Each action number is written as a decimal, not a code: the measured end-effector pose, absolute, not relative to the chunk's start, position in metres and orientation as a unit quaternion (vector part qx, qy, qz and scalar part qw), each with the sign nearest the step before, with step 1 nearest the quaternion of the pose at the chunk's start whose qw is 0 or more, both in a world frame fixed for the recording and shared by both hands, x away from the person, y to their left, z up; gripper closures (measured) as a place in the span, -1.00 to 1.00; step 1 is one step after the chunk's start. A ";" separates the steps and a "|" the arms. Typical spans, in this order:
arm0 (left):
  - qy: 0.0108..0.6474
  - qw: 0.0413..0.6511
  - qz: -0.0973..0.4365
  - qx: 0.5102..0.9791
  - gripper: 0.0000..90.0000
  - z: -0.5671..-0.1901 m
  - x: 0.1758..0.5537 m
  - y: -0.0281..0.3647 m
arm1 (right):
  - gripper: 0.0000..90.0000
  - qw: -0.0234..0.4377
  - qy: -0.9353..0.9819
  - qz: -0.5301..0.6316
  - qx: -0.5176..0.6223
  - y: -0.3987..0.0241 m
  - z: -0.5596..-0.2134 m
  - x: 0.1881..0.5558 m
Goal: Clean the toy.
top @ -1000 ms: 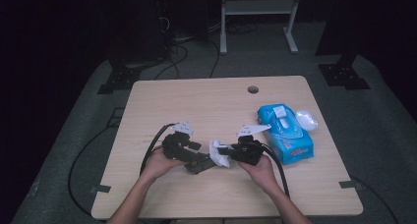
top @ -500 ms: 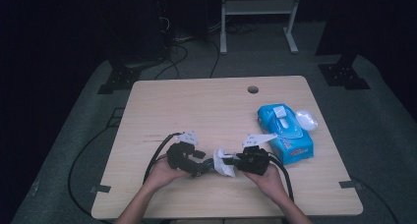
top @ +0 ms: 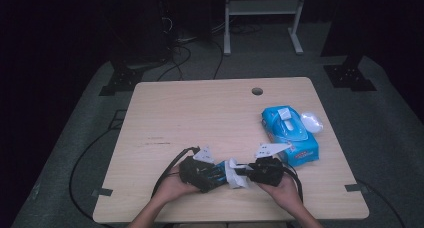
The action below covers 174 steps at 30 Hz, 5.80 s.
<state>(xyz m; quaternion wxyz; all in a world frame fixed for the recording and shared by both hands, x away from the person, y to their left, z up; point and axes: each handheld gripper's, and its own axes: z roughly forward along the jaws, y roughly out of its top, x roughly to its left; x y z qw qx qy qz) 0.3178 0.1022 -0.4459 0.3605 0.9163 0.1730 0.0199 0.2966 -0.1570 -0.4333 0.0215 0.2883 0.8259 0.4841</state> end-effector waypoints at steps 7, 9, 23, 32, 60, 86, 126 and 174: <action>0.186 0.342 0.036 0.920 -0.46 -0.451 0.318 0.102 | 0.84 0.038 0.826 0.481 0.291 -0.176 -0.422 0.286; 0.185 0.341 0.039 0.921 -0.51 -0.451 0.318 0.100 | 0.84 0.043 0.823 0.484 0.295 -0.182 -0.421 0.284; 0.171 0.316 0.041 0.932 -0.63 -0.457 0.318 0.085 | 0.86 0.067 0.793 0.521 0.309 -0.212 -0.403 0.277; 0.169 0.305 0.050 0.936 -0.64 -0.461 0.321 0.081 | 0.86 0.071 0.761 0.559 0.321 -0.225 -0.395 0.280; 0.153 0.318 0.060 0.934 -0.38 -0.460 0.320 0.077 | 0.84 0.096 0.782 0.488 0.375 -0.241 -0.426 0.296; 0.180 0.313 0.078 0.929 -0.38 -0.451 0.356 0.080 | 0.83 0.100 0.789 0.476 0.376 -0.257 -0.432 0.294; 0.208 0.307 0.075 0.926 -0.40 -0.461 0.391 0.084 | 0.02 0.107 0.819 0.455 0.333 -0.267 -0.439 0.289; 0.236 0.392 0.103 0.883 -0.66 -0.430 0.364 0.139 | -0.11 0.124 0.788 0.488 0.353 -0.281 -0.433 0.289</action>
